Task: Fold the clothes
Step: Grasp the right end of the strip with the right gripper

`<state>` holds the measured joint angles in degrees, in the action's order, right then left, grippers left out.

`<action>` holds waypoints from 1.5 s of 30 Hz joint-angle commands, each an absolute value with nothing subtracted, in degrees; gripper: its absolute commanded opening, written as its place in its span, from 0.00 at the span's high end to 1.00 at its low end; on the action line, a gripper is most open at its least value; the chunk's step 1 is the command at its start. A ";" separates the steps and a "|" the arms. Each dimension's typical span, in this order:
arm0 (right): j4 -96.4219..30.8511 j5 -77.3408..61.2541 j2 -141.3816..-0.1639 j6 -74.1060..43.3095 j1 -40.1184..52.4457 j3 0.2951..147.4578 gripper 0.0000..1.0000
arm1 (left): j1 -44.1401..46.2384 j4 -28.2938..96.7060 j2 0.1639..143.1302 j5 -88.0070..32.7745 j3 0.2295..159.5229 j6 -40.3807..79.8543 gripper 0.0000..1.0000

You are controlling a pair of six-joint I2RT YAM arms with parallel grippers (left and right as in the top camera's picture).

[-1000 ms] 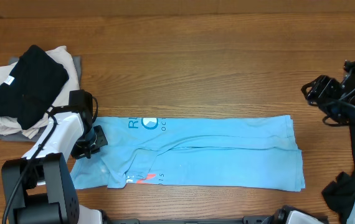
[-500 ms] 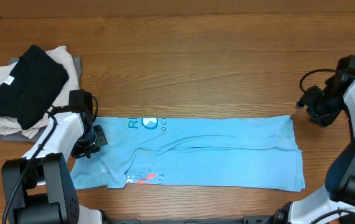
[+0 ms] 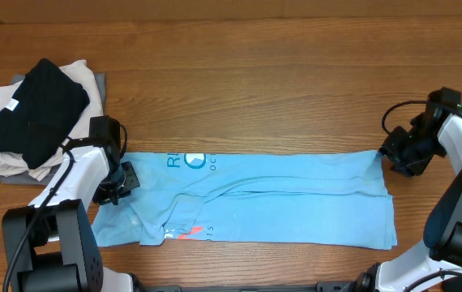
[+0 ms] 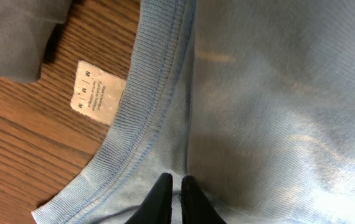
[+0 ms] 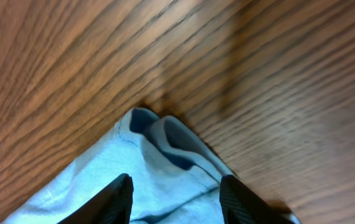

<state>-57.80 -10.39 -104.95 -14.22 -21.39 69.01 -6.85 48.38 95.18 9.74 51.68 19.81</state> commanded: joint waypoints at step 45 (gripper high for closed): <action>-60.12 -15.75 -104.27 -14.76 -28.99 69.41 0.80 | -7.16 48.34 95.68 10.39 51.27 20.78 0.67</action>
<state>-59.20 -13.69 -104.84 -14.59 -28.36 68.16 -6.85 48.38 95.18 9.72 51.68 20.25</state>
